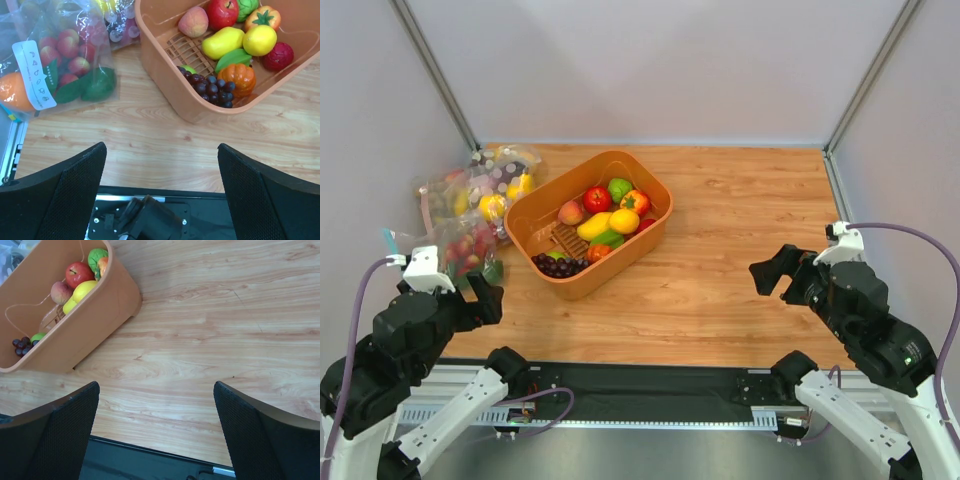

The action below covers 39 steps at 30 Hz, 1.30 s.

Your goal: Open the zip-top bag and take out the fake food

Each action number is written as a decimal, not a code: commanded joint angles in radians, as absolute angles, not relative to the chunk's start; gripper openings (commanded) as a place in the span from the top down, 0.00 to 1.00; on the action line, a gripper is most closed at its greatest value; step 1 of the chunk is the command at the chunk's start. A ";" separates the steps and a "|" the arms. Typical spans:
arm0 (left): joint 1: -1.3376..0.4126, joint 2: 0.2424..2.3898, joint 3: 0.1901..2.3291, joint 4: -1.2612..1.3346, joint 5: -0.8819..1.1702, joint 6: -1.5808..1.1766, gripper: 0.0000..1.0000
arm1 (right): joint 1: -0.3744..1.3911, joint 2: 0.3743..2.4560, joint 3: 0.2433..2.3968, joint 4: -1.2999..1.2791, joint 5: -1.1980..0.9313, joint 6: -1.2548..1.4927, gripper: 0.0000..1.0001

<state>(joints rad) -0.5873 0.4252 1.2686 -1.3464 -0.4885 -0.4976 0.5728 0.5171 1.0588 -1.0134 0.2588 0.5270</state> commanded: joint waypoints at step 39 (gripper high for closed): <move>0.227 1.135 1.286 -0.844 -0.178 -0.319 0.01 | 0.571 0.407 1.058 -1.094 0.250 0.523 0.00</move>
<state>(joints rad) 0.1589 1.1187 1.3323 -0.9119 -0.2432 -0.2714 0.5728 0.4141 1.0458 -1.0710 0.2604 0.5350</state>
